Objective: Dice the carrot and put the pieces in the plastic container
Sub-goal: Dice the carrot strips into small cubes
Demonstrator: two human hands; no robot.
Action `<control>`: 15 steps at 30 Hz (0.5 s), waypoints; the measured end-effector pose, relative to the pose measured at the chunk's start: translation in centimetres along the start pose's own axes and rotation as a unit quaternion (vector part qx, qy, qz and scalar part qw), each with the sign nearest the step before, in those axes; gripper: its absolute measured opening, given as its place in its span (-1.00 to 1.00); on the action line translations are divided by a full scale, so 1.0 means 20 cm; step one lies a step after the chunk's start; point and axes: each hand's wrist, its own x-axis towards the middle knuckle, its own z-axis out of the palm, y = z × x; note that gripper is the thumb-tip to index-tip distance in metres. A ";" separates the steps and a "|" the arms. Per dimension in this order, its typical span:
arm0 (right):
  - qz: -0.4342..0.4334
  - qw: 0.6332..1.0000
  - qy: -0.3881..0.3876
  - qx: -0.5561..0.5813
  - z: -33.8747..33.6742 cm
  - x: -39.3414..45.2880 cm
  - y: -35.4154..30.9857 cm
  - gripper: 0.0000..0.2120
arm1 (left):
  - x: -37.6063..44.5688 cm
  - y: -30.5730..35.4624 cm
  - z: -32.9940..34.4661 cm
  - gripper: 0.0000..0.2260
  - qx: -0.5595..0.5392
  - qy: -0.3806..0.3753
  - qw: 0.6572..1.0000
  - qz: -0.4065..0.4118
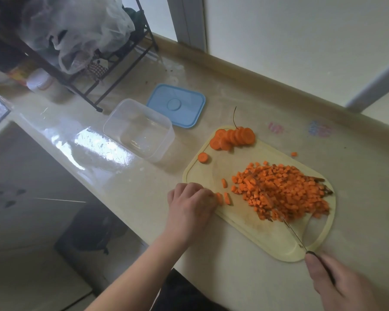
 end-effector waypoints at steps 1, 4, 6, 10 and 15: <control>-0.006 1.000 0.002 -0.009 0.00 0.00 0.00 -0.73 | 0.00 0.00 0.00 -0.80 0.000 -0.004 1.000 0.002; -0.006 1.000 -0.005 -0.010 0.01 0.01 0.01 -0.84 | 0.00 -0.02 -0.01 -0.76 -0.003 -0.020 1.000 0.001; -0.008 1.000 -0.014 0.003 0.01 0.01 0.00 -0.76 | 0.01 -0.02 -0.03 -0.76 -0.019 -0.018 1.000 0.006; 0.018 1.000 -0.008 -0.008 0.02 0.02 0.02 -0.10 | 0.06 0.03 -0.02 -0.74 -0.025 -0.030 0.997 0.072; 0.011 1.000 0.007 0.005 0.03 0.03 0.03 -0.23 | 0.07 -0.01 0.02 -0.74 -0.041 -0.034 0.995 0.080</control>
